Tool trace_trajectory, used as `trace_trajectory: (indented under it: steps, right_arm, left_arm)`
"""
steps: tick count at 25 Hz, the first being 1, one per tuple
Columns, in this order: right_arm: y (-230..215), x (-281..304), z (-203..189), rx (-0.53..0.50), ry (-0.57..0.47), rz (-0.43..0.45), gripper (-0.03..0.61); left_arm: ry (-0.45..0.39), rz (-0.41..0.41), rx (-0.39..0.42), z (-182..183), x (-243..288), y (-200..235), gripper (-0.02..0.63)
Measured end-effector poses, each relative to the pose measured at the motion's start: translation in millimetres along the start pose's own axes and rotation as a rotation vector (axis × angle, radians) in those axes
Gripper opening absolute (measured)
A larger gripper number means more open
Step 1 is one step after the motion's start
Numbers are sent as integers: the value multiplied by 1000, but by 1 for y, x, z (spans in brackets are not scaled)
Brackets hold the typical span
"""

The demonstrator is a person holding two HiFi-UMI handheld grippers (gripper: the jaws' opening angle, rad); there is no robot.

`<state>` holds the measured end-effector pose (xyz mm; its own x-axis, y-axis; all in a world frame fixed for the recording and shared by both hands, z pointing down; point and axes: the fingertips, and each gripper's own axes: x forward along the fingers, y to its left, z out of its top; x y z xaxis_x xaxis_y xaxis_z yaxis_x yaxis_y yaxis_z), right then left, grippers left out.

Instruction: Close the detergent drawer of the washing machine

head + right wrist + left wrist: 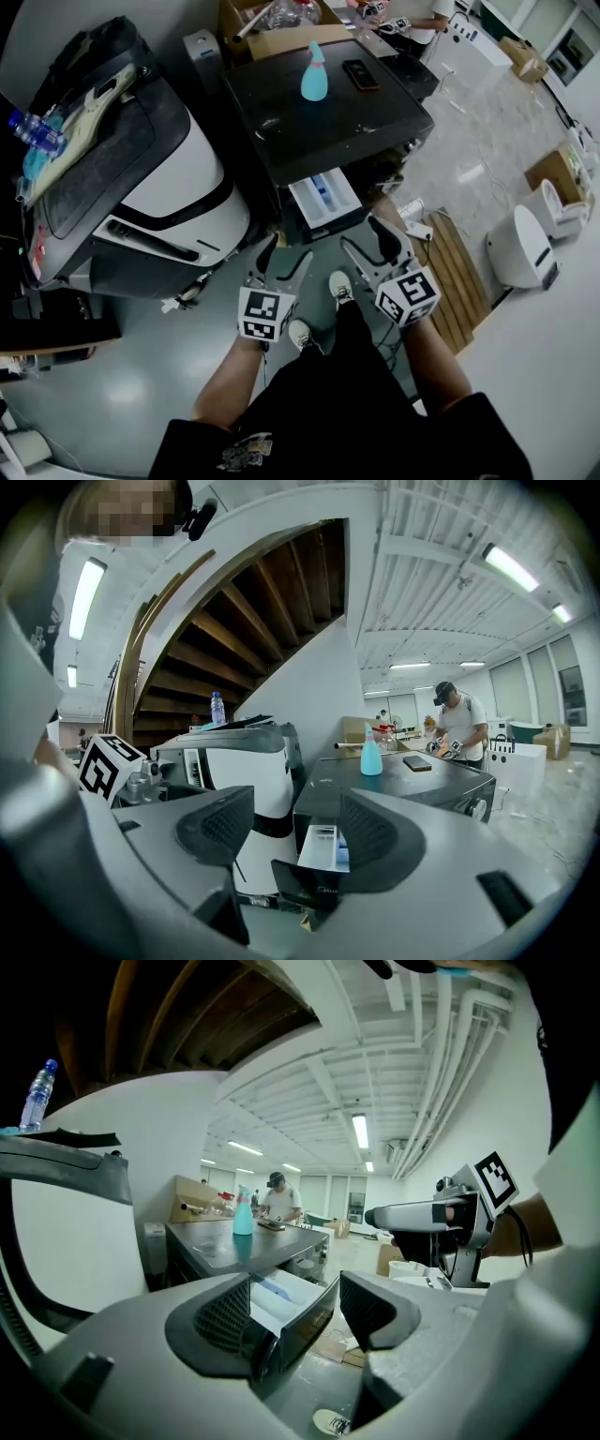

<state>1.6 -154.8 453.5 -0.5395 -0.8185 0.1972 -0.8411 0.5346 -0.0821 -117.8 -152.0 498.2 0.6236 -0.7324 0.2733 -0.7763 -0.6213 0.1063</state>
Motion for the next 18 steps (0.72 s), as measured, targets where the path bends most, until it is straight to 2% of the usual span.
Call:
trace_trajectory:
  steps: [11,18]
  right_arm:
    - [-56,9,-42,24,116,-1,287]
    - [-90,25,-80,39,206,15,287]
  left_arm:
    - [58,58,-101,-32,40,2,281]
    - [129,92,-136,-65,68,9,281]
